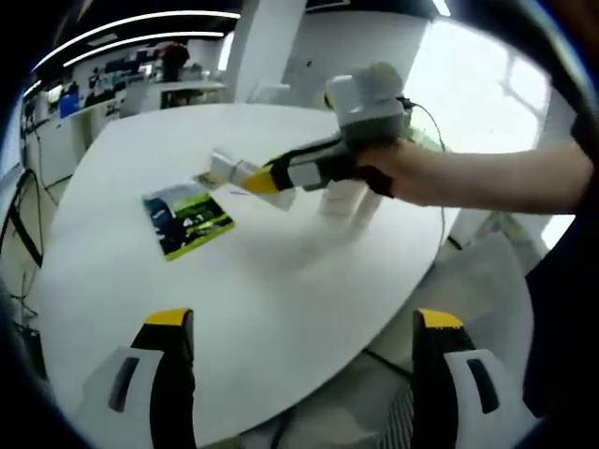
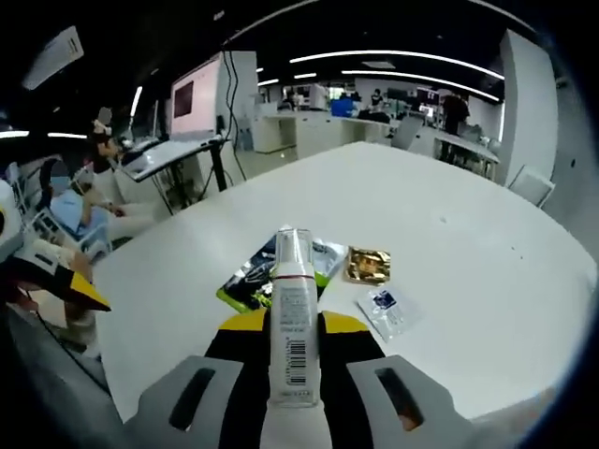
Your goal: Arrange the skincare products in the storage area until every visible bottle or jar stands upright without overlapping.
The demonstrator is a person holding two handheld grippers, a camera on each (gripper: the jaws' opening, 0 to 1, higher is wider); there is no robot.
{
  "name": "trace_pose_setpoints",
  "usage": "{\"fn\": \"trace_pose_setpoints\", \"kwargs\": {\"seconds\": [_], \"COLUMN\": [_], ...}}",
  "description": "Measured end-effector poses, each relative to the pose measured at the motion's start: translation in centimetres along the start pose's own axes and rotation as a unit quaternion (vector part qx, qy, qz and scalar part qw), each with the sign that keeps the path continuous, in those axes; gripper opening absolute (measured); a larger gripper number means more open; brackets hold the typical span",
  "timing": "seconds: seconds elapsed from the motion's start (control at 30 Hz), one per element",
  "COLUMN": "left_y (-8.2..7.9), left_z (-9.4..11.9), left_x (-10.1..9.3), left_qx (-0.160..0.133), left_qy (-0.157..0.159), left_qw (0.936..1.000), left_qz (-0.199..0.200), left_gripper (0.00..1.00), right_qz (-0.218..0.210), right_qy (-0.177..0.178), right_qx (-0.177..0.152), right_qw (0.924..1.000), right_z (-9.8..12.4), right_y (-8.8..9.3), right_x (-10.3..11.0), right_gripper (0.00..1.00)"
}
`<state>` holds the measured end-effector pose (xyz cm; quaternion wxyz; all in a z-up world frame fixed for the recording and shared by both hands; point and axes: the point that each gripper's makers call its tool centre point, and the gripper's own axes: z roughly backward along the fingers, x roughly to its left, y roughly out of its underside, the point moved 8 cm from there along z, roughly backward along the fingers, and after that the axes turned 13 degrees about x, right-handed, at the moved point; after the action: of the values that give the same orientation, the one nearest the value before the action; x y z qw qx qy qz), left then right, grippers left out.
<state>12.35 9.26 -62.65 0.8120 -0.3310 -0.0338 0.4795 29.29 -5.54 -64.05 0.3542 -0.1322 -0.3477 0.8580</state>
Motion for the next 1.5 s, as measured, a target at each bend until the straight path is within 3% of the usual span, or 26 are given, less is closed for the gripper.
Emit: {"fn": "trace_pose_setpoints", "kwargs": {"seconds": [0.1,0.47,0.53,0.7,0.9,1.1,1.27,1.37,1.5], "left_y": [-0.2,-1.6,-2.0,-3.0,-3.8,-4.5,-5.4,-6.3,-7.0], "left_z": [0.0,0.2,0.2,0.3,0.5,0.9,1.3,1.7,1.7], "left_x": [-0.3,-1.8,-2.2,-3.5,-4.0,-4.5,-5.0,-5.6,-5.7], "left_qx": [-0.003,-0.019,-0.023,-0.044,-0.056,-0.065,-0.072,-0.09,-0.12], "left_qy": [0.002,0.02,0.026,0.052,0.061,0.075,0.089,0.114,0.157], "left_qw": [1.0,0.9996,0.9994,0.9977,0.9966,0.9949,0.9932,0.9892,0.9801], "left_qz": [-0.003,-0.008,-0.007,-0.001,-0.009,-0.017,-0.018,-0.018,0.018], "left_gripper": [0.89,0.89,0.88,0.88,0.88,0.87,0.87,0.87,0.84], "right_qz": [-0.018,-0.046,-0.067,-0.089,-0.13,-0.192,-0.221,-0.228,-0.234], "right_qy": [-0.023,-0.061,-0.091,-0.116,-0.145,-0.18,-0.198,-0.209,-0.229], "right_qx": [-0.027,-0.076,-0.098,-0.134,-0.177,-0.227,-0.254,-0.266,-0.285], "right_qw": [0.9992,0.9942,0.9887,0.9802,0.9648,0.9376,0.9204,0.913,0.9008], "right_z": [0.8,4.7,5.8,7.8,10.3,12.4,13.9,14.8,15.9], "right_y": [0.2,1.0,0.8,0.8,1.5,2.3,3.0,3.7,4.3], "right_x": [0.3,0.5,0.9,1.1,1.1,0.8,1.0,0.8,0.7], "right_gripper": [0.19,0.19,0.19,0.19,0.19,0.19,0.19,0.19,0.19]}}
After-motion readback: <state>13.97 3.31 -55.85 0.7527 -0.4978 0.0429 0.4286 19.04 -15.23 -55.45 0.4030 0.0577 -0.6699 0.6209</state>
